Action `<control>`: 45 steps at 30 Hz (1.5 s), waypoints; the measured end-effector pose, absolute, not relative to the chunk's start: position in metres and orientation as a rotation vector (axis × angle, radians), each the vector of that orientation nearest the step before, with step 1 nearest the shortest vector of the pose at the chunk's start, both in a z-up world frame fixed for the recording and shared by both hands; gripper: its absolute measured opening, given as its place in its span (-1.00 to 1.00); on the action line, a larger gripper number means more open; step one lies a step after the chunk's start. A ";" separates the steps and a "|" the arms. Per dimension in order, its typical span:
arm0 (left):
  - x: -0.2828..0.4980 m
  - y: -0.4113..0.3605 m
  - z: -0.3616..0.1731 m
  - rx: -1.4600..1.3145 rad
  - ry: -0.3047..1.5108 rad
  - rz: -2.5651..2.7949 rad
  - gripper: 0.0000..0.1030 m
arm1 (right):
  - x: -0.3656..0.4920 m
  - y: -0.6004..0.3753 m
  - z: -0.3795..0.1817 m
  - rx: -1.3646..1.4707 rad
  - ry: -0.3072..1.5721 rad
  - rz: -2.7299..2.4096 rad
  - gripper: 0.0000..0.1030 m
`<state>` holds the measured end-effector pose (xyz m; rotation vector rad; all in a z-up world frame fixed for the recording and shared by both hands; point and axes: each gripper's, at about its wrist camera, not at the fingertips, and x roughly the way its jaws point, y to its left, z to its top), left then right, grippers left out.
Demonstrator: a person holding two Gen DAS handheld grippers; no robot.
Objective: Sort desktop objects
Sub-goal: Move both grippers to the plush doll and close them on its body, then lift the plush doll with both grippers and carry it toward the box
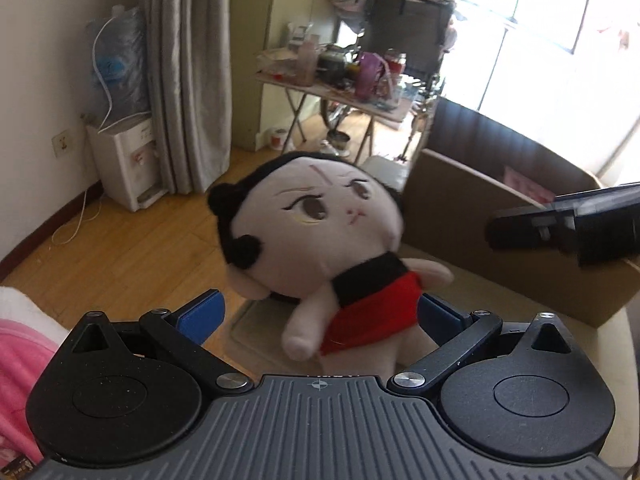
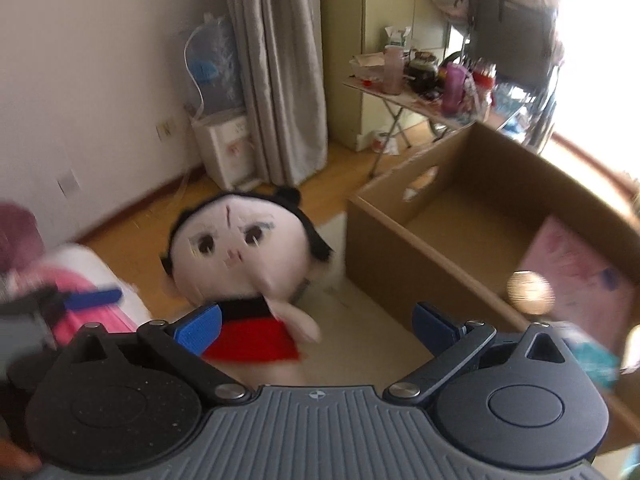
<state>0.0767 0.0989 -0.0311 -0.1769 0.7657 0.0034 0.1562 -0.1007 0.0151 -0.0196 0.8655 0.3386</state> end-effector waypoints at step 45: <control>0.064 0.052 -0.051 -0.216 0.962 -0.389 1.00 | 0.166 -0.161 -0.049 0.573 1.312 0.490 1.00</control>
